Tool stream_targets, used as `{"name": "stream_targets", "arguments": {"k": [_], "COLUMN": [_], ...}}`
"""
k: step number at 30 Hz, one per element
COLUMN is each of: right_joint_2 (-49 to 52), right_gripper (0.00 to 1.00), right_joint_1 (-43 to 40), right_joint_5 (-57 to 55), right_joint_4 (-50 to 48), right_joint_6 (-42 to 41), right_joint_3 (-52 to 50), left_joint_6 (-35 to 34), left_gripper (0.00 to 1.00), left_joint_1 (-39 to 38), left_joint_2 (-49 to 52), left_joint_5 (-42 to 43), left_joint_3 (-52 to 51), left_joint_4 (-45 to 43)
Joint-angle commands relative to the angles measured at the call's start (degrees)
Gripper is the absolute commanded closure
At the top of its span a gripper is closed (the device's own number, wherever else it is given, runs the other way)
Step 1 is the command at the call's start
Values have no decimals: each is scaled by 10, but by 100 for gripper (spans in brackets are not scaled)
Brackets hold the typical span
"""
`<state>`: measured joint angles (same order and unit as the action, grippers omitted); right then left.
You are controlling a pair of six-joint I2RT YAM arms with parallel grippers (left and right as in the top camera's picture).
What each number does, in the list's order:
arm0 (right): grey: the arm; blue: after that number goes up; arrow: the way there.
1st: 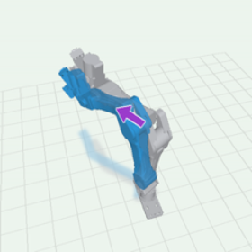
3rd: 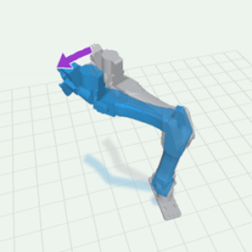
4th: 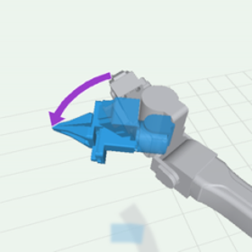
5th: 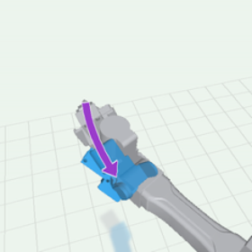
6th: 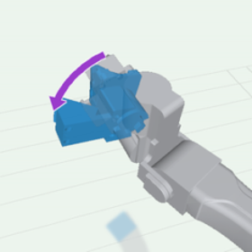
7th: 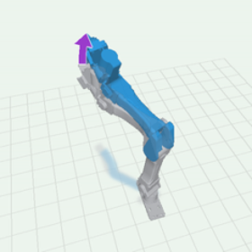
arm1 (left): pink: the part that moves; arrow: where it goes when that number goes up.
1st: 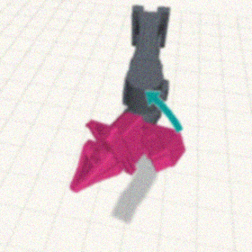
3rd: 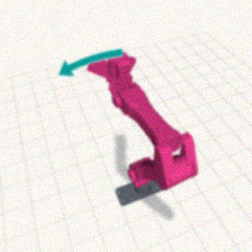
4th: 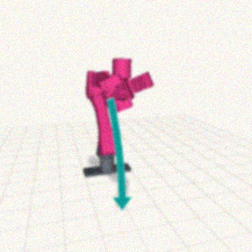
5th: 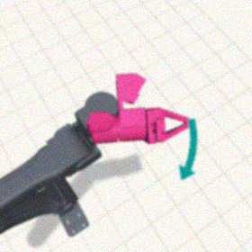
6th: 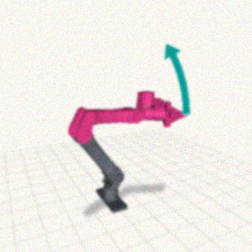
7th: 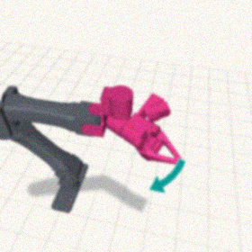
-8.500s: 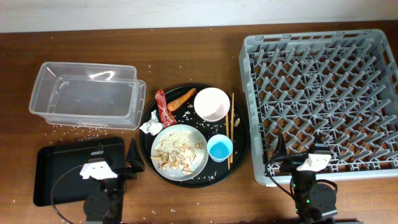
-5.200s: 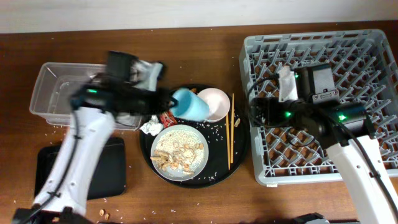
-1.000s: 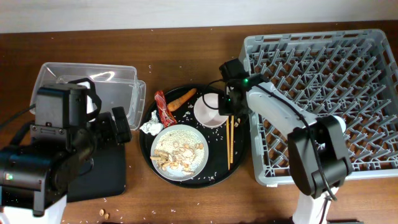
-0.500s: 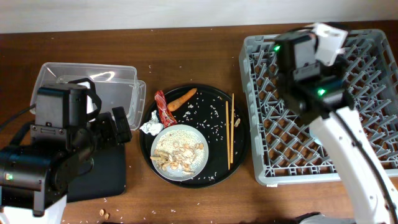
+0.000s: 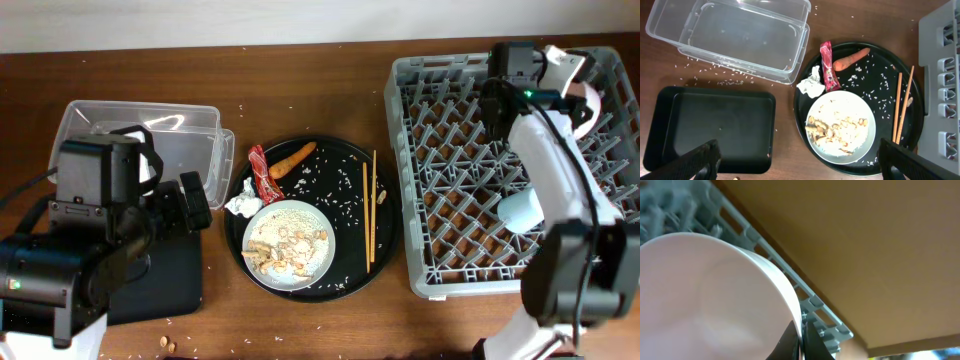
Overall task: Sort waste into correct bins and load items into the dishwasher rack
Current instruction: 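Place the pink bowl upside down in the rack's back corner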
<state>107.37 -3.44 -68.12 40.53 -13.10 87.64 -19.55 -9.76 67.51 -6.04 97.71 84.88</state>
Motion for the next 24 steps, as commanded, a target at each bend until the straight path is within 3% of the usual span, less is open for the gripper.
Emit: {"name": "stream_targets", "arguments": {"k": [1, 5, 7, 9, 14, 15, 16, 17, 21, 24], "right_joint_2": [52, 88, 97, 100, 100, 100, 100, 100, 79, 42], "right_gripper": [96, 96, 96, 85, 72, 66, 40, 30, 10, 8], "right_joint_1": [-20, -18, -5, 14, 66, 79, 98, 112, 183, 253], "right_joint_5": [-67, -80, -59, -33, 6, 5, -6, -21, -29, 31], "right_joint_4": [-39, -115, -122, -123, -114, -109, -108, -108, -108, -74], "right_joint_6": [101, 210, 224, 229, 238, 238, 238, 238, 231, 222], "right_joint_3": [0, 0, 0, 0, 0, 0, 0, 0, 0, 0], "left_joint_6": [-2, -2, -2, -2, -2, -2, -2, -2, -2, -2], "left_gripper": [1, 1, 1, 1, 1, 1, 1, 1, 1, 1], "left_joint_1": [3, 3, 3, 3, 3, 3, 3, 3, 3, 3], "left_joint_2": [-2, -2, -2, -2, -2, -2, -2, -2, -2, -2], "left_joint_5": [-4, -4, -4, -4, -4, -4, -4, -4, -4, -4], "left_joint_3": [2, 2, 2, 2, 2, 2, 2, 2, 2, 2], "left_joint_4": [1, 2, 1, 1, 1, 1, 1, 2, 2, 1]}}
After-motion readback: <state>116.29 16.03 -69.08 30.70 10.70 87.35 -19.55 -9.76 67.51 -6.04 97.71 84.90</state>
